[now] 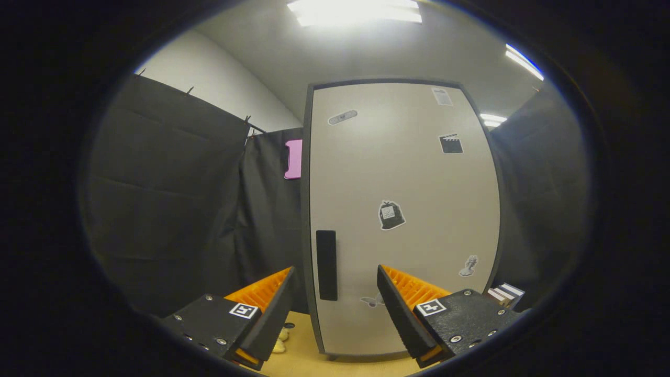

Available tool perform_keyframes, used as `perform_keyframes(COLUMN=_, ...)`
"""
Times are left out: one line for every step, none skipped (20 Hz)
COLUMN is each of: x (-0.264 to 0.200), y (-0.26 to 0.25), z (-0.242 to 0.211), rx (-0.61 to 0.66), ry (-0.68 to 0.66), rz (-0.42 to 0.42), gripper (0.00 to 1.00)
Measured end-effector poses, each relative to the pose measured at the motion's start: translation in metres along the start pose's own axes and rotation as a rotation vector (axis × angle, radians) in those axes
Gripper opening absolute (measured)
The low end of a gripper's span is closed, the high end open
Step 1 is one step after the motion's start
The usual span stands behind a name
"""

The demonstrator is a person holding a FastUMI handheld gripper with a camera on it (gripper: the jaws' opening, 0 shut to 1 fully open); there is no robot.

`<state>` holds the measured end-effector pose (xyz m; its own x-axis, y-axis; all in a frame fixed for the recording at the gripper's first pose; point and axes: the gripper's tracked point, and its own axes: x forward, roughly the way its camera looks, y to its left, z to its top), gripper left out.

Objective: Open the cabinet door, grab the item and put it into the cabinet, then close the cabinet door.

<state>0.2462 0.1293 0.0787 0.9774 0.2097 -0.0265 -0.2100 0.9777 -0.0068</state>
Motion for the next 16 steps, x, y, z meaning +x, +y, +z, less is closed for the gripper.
perform_keyframes(x=0.01, y=0.002, z=-0.005, rx=0.004, ry=0.016, rz=0.001, gripper=0.93)
perform_keyframes(x=0.02, y=0.003, z=-0.009, rx=0.007, ry=0.035, rz=0.001, gripper=0.93)
perform_keyframes(x=0.027, y=0.006, z=-0.014, rx=0.012, ry=0.052, rz=0.005, gripper=0.93)
perform_keyframes(x=0.036, y=0.008, z=-0.015, rx=0.02, ry=0.058, rz=0.007, gripper=0.92)
perform_keyframes(x=0.045, y=0.01, z=-0.015, rx=0.027, ry=0.055, rz=0.005, gripper=0.92)
perform_keyframes(x=0.055, y=0.009, z=-0.015, rx=0.031, ry=0.054, rz=-0.005, gripper=0.89)
perform_keyframes(x=0.063, y=0.008, z=-0.018, rx=0.032, ry=0.06, rz=-0.019, gripper=0.87)
perform_keyframes(x=0.071, y=0.007, z=-0.022, rx=0.032, ry=0.074, rz=-0.03, gripper=0.82)
perform_keyframes(x=0.077, y=0.008, z=-0.026, rx=0.033, ry=0.088, rz=-0.032, gripper=0.79)
perform_keyframes(x=0.084, y=0.009, z=-0.032, rx=0.033, ry=0.107, rz=-0.035, gripper=0.72)
perform_keyframes(x=0.089, y=0.008, z=-0.037, rx=0.032, ry=0.124, rz=-0.04, gripper=0.67)
perform_keyframes(x=0.092, y=0.009, z=-0.041, rx=0.034, ry=0.135, rz=-0.039, gripper=0.59)
perform_keyframes(x=0.094, y=0.01, z=-0.041, rx=0.04, ry=0.136, rz=-0.033, gripper=0.54)
perform_keyframes(x=0.095, y=0.012, z=-0.041, rx=0.042, ry=0.134, rz=-0.035, gripper=0.43)
perform_keyframes(x=0.095, y=0.01, z=-0.041, rx=0.022, ry=0.128, rz=-0.038, gripper=0.38)
perform_keyframes(x=0.094, y=0.011, z=-0.041, rx=0.003, ry=0.125, rz=-0.039, gripper=0.33)
